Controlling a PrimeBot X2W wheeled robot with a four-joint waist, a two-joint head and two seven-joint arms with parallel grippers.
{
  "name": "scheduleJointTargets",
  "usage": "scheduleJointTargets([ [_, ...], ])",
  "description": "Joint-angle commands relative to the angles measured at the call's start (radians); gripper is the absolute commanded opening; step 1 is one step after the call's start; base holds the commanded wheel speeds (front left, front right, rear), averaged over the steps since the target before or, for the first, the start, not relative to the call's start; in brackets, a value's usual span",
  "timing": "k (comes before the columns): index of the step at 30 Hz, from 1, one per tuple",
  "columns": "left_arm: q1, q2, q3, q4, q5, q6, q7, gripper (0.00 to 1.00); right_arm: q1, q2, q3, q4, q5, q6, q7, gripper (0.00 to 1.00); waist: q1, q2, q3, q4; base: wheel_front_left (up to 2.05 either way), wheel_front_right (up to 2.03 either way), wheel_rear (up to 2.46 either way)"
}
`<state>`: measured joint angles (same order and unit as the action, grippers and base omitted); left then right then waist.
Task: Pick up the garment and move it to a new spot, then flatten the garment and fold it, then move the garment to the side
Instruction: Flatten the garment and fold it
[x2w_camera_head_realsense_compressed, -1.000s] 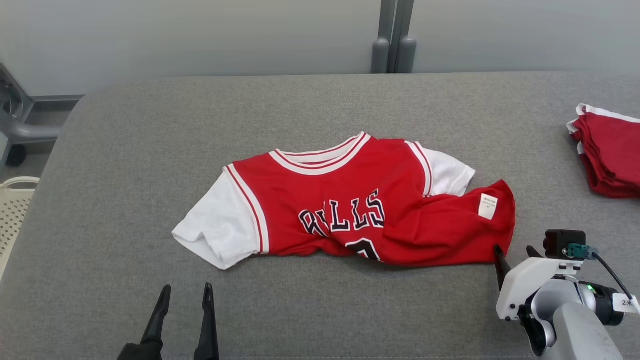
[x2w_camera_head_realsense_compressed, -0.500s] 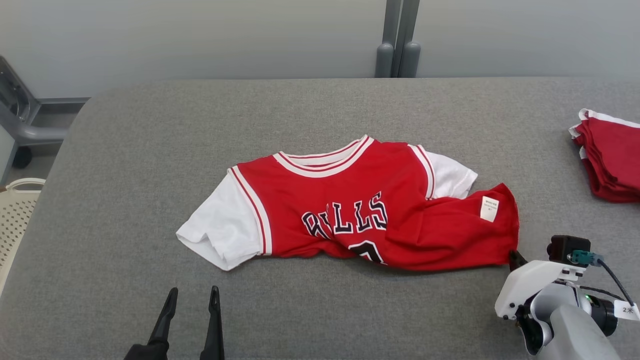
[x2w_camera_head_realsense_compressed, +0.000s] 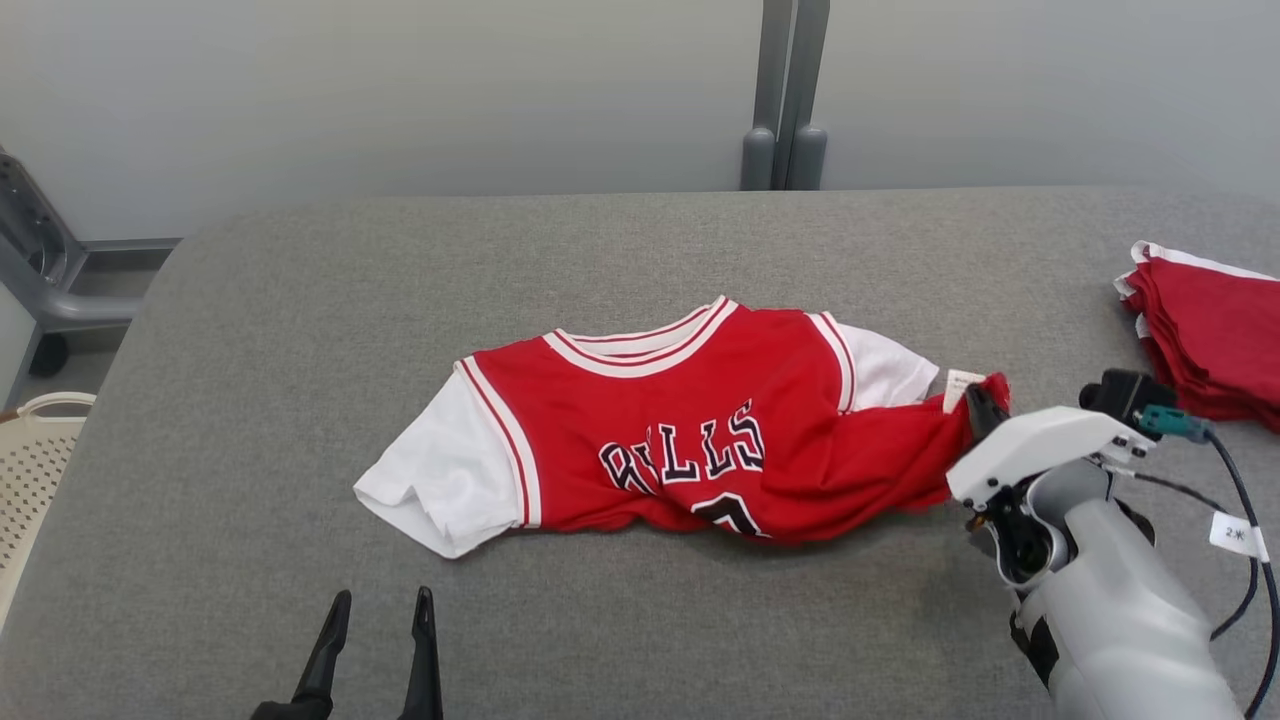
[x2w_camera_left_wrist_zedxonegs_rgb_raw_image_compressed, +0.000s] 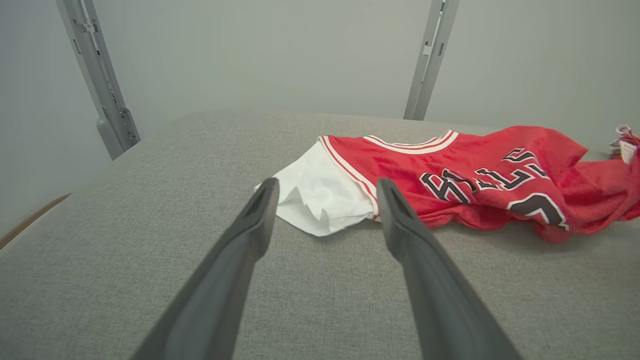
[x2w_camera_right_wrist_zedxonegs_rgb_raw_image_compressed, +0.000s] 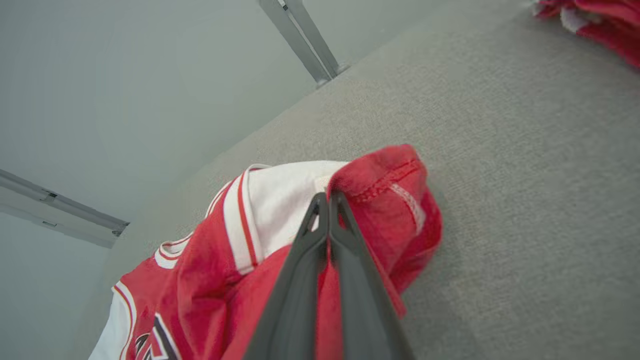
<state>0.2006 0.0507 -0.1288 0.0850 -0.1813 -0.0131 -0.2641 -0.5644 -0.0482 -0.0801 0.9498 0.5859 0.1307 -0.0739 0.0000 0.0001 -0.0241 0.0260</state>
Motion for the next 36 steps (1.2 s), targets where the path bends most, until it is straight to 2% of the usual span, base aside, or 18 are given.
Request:
scheduleJointTargets([
  [1, 0.01, 0.001, 0.004, -0.004, -0.001, -0.003, 0.0, 1.0, -0.025, -0.004, 0.0, 0.003, -0.014, 0.0, -0.007, 0.0, 0.0, -0.0001, -0.002, -0.002, 0.0, 0.0, 0.0],
  [8, 0.003, 0.001, 0.006, -0.008, 0.0, -0.007, 0.0, 1.0, -0.198, -0.004, -0.034, -0.021, -0.093, 0.0, 0.045, 0.0, 0.0, -0.0001, 0.007, 0.002, 0.0, 0.0, 0.0],
  [20, -0.006, 0.001, 0.004, -0.007, -0.003, 0.001, 0.0, 1.0, -0.471, -0.009, -0.064, -0.158, -0.212, 0.0, 0.16, 0.0, 0.0, -0.0001, 0.015, 0.031, 0.0, 0.0, 0.0],
  [29, -0.006, 0.001, 0.0, -0.008, -0.007, 0.0, 0.0, 1.0, -0.478, -0.021, -0.139, -0.199, -0.302, 0.0, 0.214, 0.0, 0.0, -0.0001, 0.027, 0.057, 0.0, 0.0, 0.0],
  [36, -0.035, 0.001, -0.009, -0.017, 0.008, -0.011, 0.0, 1.0, -0.412, -0.05, -0.257, -0.135, -0.438, 0.0, 0.212, 0.0, 0.0, -0.0001, 0.079, 0.089, 0.0, 0.0, 0.0],
])
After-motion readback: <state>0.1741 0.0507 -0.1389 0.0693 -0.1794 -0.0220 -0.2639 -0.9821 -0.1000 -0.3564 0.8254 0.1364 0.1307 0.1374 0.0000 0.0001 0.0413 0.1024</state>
